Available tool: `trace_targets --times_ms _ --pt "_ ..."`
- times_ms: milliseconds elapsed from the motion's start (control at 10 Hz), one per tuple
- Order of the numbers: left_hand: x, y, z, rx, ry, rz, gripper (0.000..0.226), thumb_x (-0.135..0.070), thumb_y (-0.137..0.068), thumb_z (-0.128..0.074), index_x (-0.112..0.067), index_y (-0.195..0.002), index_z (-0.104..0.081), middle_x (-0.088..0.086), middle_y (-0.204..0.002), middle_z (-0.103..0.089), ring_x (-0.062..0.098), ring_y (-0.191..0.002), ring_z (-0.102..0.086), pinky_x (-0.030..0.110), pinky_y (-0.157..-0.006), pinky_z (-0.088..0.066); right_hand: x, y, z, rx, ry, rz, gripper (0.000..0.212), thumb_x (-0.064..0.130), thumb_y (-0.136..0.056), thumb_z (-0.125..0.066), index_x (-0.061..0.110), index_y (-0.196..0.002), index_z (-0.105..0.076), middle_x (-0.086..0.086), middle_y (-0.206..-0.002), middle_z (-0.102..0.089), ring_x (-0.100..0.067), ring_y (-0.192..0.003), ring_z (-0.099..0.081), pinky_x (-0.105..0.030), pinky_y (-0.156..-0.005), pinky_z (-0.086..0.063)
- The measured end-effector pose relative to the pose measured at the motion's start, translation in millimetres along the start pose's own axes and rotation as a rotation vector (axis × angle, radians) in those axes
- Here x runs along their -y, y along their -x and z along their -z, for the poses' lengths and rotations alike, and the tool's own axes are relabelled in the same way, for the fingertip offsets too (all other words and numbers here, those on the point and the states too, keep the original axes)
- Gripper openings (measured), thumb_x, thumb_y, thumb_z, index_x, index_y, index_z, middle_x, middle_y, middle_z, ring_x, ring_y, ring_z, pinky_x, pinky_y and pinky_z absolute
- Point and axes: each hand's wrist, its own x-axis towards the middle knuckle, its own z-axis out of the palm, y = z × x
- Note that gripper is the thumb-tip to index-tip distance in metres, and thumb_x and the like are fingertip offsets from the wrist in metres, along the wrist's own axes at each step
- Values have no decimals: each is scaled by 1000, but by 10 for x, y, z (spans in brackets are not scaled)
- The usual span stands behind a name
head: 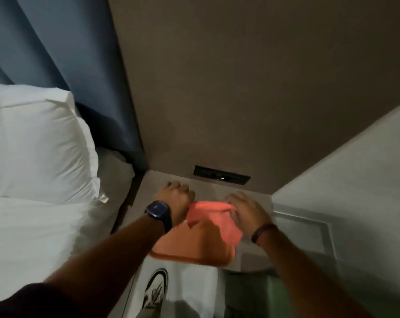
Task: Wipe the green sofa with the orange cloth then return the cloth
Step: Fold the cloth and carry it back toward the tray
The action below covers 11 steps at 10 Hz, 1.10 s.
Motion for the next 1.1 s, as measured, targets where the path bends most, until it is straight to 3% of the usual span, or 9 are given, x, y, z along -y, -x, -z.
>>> trace_targets --times_ms 200,300,400,500,600,700,800,900,1100 --pt "442 -596 -1174 -28 50 -65 15 -31 -88 -58 -17 -88 -63 4 -79 -61 25 -70 -52 36 -66 -42 -516 -690 -1302 -3 -130 -235 23 38 -89 -43 30 -106 -57 -1 -112 -58 -19 -98 -54 -36 -88 -46" --pt "594 -684 -1913 -23 21 -141 22 -18 -76 -66 -18 -98 -66 3 -71 -60 27 -60 -53 35 -58 -45 -743 -794 -2031 -105 -266 -321 26 39 -90 -42 28 -102 -62 -1 -103 -66 -19 -99 -58 -22 -88 -38" --pt "650 -594 -2656 141 -41 -191 41 -16 -57 -79 -18 -97 -69 6 -79 -68 32 -63 -60 38 -57 -52 -908 -681 -2849 268 -190 -193 31 21 -93 -43 21 -121 -55 -11 -120 -59 -29 -110 -54 -26 -88 -38" --pt "615 -424 -3115 446 -85 -195 35 -34 -51 -82 -25 -84 -72 8 -97 -71 33 -87 -65 38 -65 -56 -917 -473 -3293 484 9 -70 32 29 -75 -65 20 -105 -64 -11 -100 -66 -32 -91 -64 -36 -67 -52" --pt "601 -322 -3384 548 89 -124 53 -55 -74 -58 -18 -113 -60 18 -131 -50 41 -121 -43 49 -92 -43 -900 -323 -3520 318 49 -25 36 43 -73 -55 17 -95 -67 -11 -93 -69 -34 -86 -66 -36 -66 -53" --pt "519 -408 -3491 384 186 -56 94 -59 -61 -70 -13 -137 -38 15 -142 -41 38 -126 -40 54 -101 -36 -915 -385 -3640 175 18 -31 52 43 -82 -45 15 -125 -54 -20 -125 -58 -38 -115 -54 -47 -91 -46" --pt "422 -493 -3588 329 194 -9 120 -60 -60 -74 -19 -147 -3 8 -156 -13 33 -140 -14 54 -111 -14 -932 -575 -3713 192 34 -37 66 50 -87 -42 25 -146 -25 -18 -151 -28 -35 -140 -19 -56 -110 -20" --pt "354 -524 -3740 428 167 46 119 -60 -66 -71 -23 -145 10 5 -157 6 30 -142 6 54 -113 -7 -953 -652 -3828 287 86 -66 75 54 -85 -47 32 -147 -12 -14 -156 -14 -34 -143 -5 -58 -113 -15" --pt "292 -528 -3711 470 155 91 118 -60 -69 -68 -24 -144 16 5 -156 15 30 -141 14 52 -113 -1 -917 -652 -3736 283 121 -59 75 53 -85 -50 27 -146 -17 -14 -155 -18 -35 -142 -12 -58 -111 -19"
